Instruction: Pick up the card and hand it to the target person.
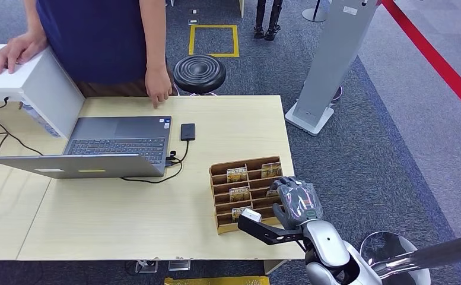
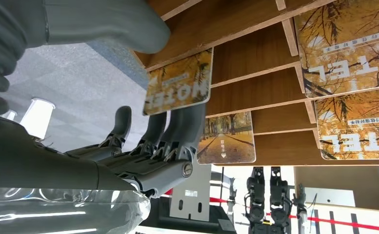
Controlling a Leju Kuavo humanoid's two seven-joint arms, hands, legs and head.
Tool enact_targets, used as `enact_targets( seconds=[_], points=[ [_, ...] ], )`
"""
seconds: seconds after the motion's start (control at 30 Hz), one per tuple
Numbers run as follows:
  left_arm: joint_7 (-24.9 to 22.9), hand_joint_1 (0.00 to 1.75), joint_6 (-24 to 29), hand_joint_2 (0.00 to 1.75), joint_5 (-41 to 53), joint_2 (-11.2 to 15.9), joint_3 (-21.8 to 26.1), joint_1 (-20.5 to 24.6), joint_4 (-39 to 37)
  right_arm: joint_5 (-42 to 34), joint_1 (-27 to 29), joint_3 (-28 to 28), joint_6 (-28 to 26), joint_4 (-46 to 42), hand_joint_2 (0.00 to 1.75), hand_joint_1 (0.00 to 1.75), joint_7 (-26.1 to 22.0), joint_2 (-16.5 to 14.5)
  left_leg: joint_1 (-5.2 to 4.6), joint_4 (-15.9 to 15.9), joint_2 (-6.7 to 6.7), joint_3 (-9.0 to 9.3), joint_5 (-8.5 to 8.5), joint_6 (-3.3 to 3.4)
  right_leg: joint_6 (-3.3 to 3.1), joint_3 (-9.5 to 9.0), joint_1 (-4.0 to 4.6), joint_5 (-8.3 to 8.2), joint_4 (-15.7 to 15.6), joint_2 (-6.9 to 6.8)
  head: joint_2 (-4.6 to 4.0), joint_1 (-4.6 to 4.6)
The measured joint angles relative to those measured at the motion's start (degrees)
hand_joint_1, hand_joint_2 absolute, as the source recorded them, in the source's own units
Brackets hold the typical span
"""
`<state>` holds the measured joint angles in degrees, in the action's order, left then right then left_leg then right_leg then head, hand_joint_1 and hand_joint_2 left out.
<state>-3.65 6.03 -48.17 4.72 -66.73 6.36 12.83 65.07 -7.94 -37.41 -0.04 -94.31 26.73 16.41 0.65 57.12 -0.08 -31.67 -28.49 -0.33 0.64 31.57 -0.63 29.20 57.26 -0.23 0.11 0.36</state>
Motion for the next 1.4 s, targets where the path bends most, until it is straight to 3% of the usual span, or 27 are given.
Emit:
enact_targets(
  seconds=[0.1, 0.43, 0.57, 0.93, 1.17, 1.4],
  points=[
    [0.0, 0.0, 0.0, 0.0, 0.0, 0.0, 0.0, 0.0, 0.0, 0.0, 0.0, 0.0, 0.0, 0.0, 1.75, 1.26, 0.0, 0.0, 0.0, 0.0, 0.0, 0.0, 0.0, 0.0, 0.0, 0.0, 0.0, 0.0, 0.0, 0.0, 0.0, -0.01],
    [0.4, 0.0, 0.0, 0.0, 0.4, 0.0, 0.0, 0.0, 0.0, 0.0, -0.1, 0.1, -0.1, 0.0, 1.75, 1.31, 0.0, 0.0, 0.0, 0.0, 0.0, 0.0, 0.0, 0.0, 0.0, 0.0, 0.0, 0.0, 0.0, 0.0, 0.0, 0.0],
    [0.5, 0.0, 0.0, 1.75, 0.5, 0.0, 0.0, 0.0, 0.0, 0.0, -0.1, 0.1, -0.1, 0.0, 1.75, 1.55, 0.0, 0.0, 0.0, 0.0, 0.0, 0.0, 0.0, 0.0, 0.0, 0.0, 0.0, 0.0, 0.0, 0.0, 0.0, 0.0],
    [0.8, 0.0, 0.6, 1.75, 1.0, 0.0, -0.1, 0.0, 0.0, 0.8, -0.1, 0.1, -1.7, 0.0, 1.75, 1.59, -0.4, 0.0, 0.0, 0.0, 0.0, 0.0, 0.0, 0.0, 0.0, 0.0, 0.0, 0.0, 0.0, 0.0, 0.0, 0.01],
    [0.7, 0.0, 0.4, 1.75, 0.7, 0.0, -0.1, 0.0, 0.0, 4.6, 0.0, 0.2, -5.9, -0.9, 1.75, 1.59, -1.0, 0.0, 0.0, 0.0, 0.0, 0.01, 0.0, 0.0, 0.0, 0.0, 0.0, 0.0, 0.0, 0.0, 0.0, -0.02],
    [0.7, 0.0, 0.5, 1.75, 0.3, 0.0, -0.1, 0.0, 0.0, 9.0, -0.9, 2.2, -11.3, -10.3, 1.75, 1.59, -0.7, 1.9, -0.01, 0.0, 0.0, 0.02, 0.0, 0.0, 0.01, -0.01, -0.01, -0.02, 0.0, 0.0, 0.0, 0.0]
  ],
)
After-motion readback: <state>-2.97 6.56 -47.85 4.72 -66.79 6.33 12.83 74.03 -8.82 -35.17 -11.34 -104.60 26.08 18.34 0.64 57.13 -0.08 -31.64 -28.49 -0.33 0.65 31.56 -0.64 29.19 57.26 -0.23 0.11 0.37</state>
